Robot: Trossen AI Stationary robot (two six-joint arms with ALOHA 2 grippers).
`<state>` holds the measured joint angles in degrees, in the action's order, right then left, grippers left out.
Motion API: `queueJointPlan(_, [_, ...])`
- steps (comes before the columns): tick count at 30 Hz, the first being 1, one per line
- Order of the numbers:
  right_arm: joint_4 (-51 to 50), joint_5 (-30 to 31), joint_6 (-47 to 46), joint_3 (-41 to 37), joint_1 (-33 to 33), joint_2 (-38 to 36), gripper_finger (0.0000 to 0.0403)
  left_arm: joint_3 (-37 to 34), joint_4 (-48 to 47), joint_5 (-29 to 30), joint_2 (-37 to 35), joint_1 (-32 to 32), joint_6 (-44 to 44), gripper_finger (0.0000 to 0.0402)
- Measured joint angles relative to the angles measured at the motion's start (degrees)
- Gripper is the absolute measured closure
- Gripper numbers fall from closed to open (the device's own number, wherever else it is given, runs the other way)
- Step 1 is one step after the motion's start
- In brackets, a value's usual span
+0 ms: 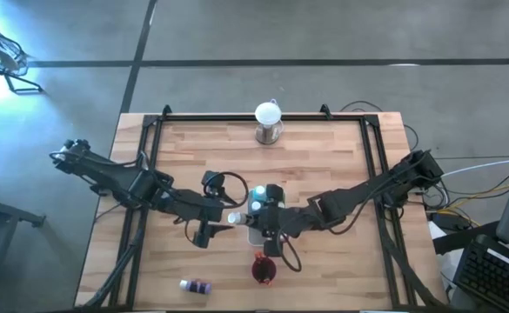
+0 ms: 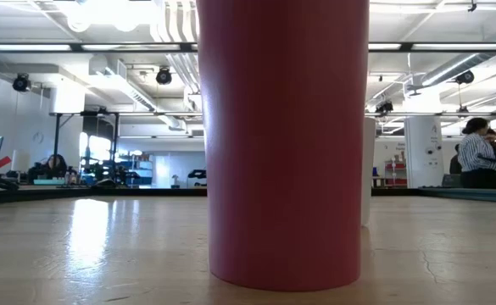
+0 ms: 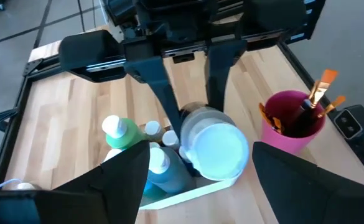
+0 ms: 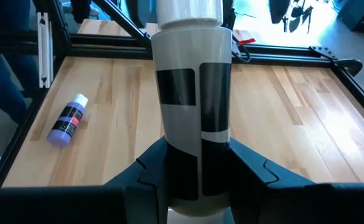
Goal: Pick & Place Paint Supplies
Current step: Put the gray paint bottle into the white bin
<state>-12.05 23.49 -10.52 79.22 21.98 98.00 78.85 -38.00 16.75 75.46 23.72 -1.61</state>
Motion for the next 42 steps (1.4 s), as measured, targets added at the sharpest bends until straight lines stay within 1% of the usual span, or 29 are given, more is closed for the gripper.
queueJointPlan(11, [-0.1, 0.0, 0.0, 0.0, 0.0, 0.0, 0.0296, 0.0, 0.4, -0.2, 0.2, 0.0, 0.0, 0.0118])
queueJointPlan(27, [-0.2, 0.0, 0.0, 0.0, 0.0, 0.0, 0.0296, 1.1, 0.6, -0.6, 1.1, -0.2, -0.5, 0.0175])
queueJointPlan(37, [-0.2, 0.0, 0.2, 0.0, 0.0, 0.0, 0.0296, 0.7, 0.7, -0.6, 1.2, -0.5, -0.5, 0.019])
queueJointPlan(42, [-0.3, 0.0, 0.4, -0.1, 0.0, 0.1, 0.0296, 0.7, 0.7, -0.7, 1.8, -0.8, -0.6, 0.0204])
